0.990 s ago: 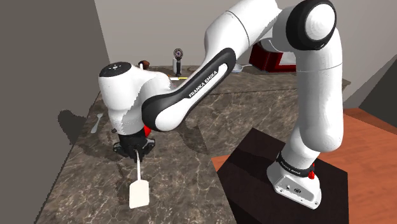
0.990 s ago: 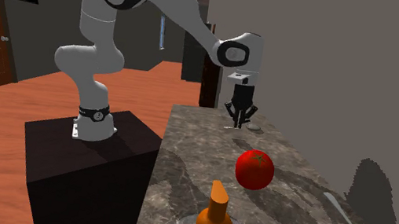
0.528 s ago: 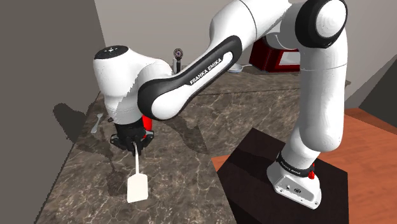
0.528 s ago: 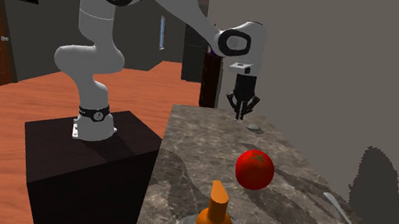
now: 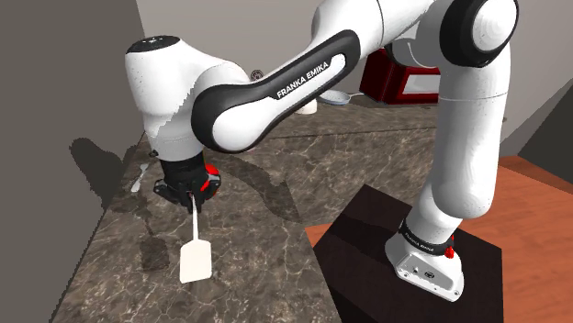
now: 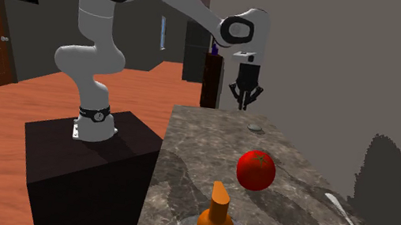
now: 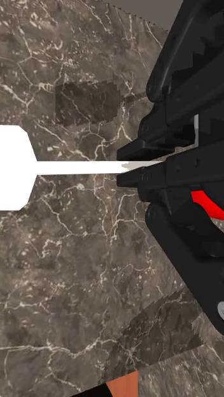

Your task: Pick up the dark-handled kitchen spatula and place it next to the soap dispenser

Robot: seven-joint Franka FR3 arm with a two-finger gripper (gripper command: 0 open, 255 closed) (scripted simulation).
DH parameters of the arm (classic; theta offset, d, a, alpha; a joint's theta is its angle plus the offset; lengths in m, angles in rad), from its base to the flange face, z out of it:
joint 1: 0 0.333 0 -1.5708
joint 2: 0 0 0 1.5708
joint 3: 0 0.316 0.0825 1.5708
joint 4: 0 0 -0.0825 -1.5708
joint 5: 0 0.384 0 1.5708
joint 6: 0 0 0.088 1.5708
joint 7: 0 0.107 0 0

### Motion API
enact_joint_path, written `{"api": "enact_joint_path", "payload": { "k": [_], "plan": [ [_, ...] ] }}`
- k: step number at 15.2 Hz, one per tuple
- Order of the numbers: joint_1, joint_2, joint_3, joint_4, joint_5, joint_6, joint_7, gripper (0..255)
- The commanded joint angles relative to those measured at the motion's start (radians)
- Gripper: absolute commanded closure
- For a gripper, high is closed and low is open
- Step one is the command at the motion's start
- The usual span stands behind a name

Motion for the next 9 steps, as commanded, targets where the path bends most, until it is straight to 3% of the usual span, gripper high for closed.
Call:
{"api": "enact_joint_path", "payload": {
  "k": [1, 9],
  "plan": [
    [-0.007, -0.015, 0.006, 0.013, 0.014, -0.023, -0.012, 255],
    [-0.014, -0.051, 0.021, 0.081, 0.050, -0.114, -0.040, 255]
  ]
}}
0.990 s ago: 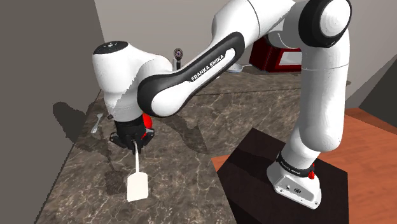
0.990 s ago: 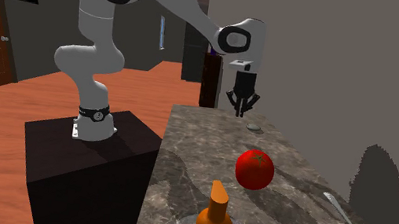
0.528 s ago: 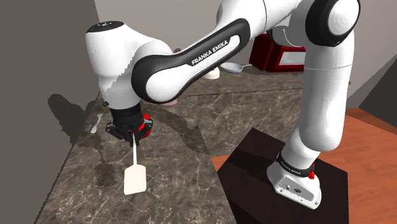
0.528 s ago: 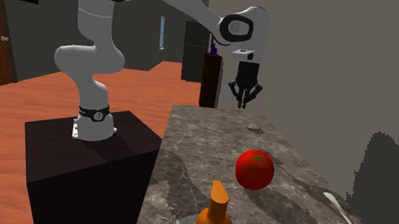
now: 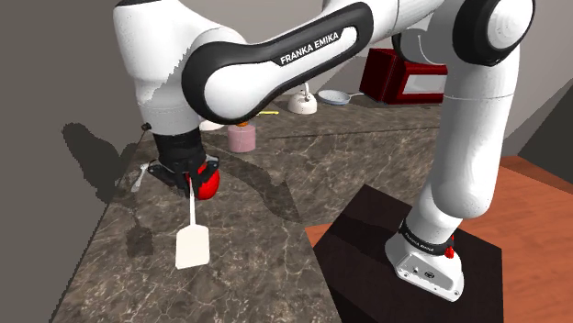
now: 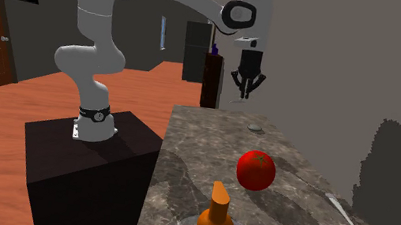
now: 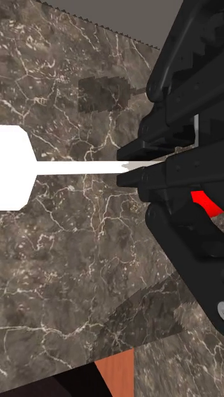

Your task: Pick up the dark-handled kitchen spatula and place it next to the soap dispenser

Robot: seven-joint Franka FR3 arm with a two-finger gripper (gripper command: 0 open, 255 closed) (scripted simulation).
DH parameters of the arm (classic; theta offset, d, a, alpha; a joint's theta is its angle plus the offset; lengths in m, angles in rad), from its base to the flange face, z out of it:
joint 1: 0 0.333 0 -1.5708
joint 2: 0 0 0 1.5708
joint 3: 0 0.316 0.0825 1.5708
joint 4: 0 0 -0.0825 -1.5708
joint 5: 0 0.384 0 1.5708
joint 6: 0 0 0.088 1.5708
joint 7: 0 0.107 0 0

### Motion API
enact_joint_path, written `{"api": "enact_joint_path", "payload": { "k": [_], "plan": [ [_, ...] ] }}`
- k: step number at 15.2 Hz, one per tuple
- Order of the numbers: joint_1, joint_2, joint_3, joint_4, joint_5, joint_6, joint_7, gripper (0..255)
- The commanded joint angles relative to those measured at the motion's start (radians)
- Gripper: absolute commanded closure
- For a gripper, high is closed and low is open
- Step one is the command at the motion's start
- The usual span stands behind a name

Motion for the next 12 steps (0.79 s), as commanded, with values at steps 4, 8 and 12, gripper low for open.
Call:
{"api": "enact_joint_path", "payload": {
  "k": [4, 8, 12],
  "plan": [
    [0.000, -0.015, 0.007, 0.052, 0.016, -0.061, -0.013, 255],
    [0.002, -0.023, 0.011, 0.097, 0.025, -0.111, -0.022, 255],
    [-0.070, -0.080, 0.000, 0.049, 0.069, -0.094, -0.108, 255]
  ]
}}
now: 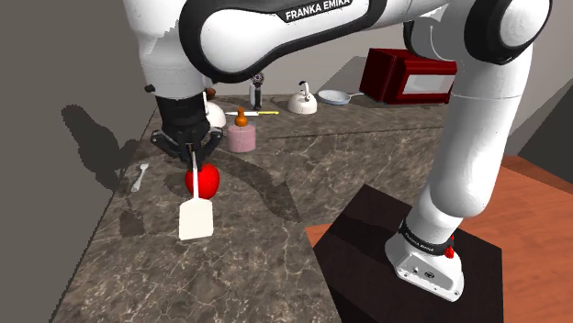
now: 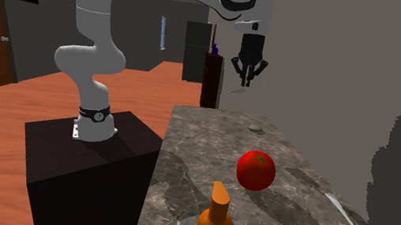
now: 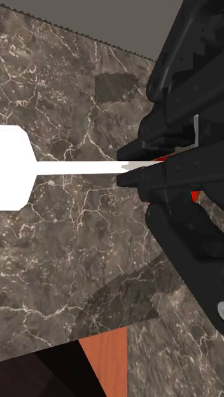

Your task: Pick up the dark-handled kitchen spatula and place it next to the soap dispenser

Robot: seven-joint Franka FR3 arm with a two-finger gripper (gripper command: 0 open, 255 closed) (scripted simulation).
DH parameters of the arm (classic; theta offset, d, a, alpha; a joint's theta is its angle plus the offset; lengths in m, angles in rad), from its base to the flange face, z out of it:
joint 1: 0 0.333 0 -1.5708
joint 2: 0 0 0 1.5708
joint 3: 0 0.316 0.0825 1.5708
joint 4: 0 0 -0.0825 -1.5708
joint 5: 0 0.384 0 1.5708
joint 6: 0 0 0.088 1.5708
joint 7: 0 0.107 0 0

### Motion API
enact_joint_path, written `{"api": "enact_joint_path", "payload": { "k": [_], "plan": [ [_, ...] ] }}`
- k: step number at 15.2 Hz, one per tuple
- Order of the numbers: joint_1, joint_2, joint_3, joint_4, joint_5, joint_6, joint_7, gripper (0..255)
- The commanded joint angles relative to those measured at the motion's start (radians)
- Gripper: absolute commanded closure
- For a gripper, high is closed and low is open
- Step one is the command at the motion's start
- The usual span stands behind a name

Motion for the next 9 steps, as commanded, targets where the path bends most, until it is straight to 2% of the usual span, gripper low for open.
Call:
{"api": "enact_joint_path", "payload": {
  "k": [1, 9],
  "plan": [
    [-0.042, -0.034, -0.009, -0.031, 0.026, 0.013, -0.053, 255],
    [-0.186, -0.121, -0.075, -0.114, 0.098, 0.054, -0.271, 255]
  ]
}}
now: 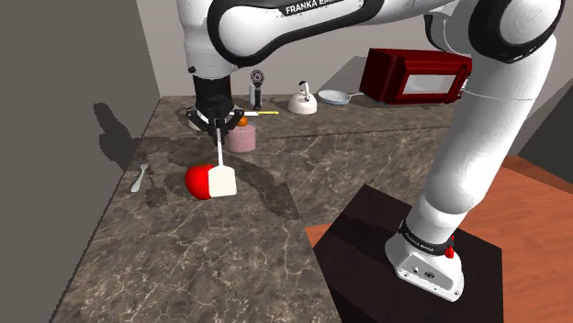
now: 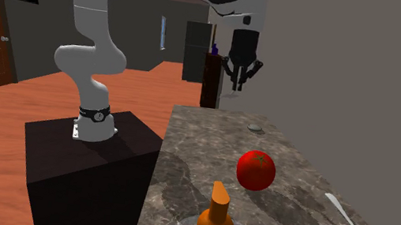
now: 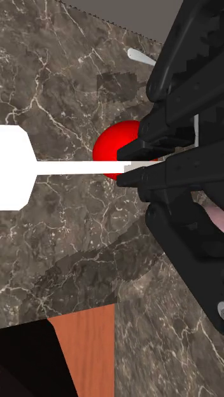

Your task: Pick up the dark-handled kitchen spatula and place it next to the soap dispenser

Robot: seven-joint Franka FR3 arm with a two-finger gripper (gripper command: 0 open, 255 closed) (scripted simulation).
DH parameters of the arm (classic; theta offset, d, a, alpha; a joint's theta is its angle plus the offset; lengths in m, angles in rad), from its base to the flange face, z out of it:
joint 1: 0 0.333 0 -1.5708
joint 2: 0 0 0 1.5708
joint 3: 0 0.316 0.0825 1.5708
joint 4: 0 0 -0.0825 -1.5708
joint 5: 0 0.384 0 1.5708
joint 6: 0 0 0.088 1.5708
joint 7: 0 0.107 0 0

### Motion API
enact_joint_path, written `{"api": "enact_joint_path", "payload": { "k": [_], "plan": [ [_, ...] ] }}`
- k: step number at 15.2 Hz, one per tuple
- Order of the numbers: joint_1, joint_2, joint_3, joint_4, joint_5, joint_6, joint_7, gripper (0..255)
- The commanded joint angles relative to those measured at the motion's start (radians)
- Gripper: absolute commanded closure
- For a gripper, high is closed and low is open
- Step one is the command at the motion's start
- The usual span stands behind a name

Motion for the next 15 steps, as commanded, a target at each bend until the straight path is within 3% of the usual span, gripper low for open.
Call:
{"api": "enact_joint_path", "payload": {
  "k": [1, 12, 15],
  "plan": [
    [-0.035, -0.021, -0.020, -0.023, 0.017, 0.014, -0.058, 255],
    [-0.172, 0.001, -0.126, 0.006, 0.021, 0.023, -0.305, 255],
    [-0.180, 0.011, -0.133, -0.009, 0.015, 0.048, -0.315, 255]
  ]
}}
